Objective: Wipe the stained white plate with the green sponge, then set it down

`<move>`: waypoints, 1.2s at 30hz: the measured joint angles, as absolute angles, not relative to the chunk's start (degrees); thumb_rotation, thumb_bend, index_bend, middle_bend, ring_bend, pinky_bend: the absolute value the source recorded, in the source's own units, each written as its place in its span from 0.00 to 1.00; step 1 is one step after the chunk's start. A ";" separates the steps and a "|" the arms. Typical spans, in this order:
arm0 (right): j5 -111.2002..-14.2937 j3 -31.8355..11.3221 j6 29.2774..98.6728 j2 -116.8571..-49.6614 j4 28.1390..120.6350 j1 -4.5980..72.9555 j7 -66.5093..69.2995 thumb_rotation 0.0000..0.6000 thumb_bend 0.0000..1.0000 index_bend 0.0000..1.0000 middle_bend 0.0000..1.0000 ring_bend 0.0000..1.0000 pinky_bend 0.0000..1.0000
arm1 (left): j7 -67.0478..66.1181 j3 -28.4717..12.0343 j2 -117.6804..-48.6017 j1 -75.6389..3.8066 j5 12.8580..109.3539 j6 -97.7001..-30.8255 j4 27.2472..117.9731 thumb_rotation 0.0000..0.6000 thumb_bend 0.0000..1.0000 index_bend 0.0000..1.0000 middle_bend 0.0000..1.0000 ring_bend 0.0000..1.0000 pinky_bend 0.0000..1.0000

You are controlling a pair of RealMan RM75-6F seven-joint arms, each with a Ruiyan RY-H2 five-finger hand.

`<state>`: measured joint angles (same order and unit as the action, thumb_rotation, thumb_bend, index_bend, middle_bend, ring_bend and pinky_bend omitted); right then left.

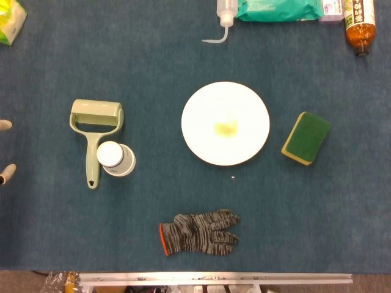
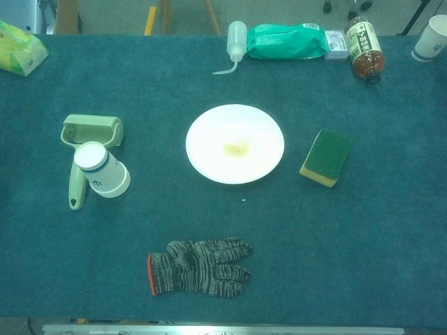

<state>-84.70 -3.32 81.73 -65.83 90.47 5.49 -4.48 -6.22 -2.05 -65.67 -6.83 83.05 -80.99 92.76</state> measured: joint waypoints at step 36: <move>-82.94 -3.77 75.13 -64.64 88.29 9.19 -3.09 1.00 0.32 0.34 0.31 0.23 0.30 | -5.92 -2.03 -66.02 -7.01 82.04 -80.31 92.95 1.00 0.15 0.30 0.00 0.07 0.34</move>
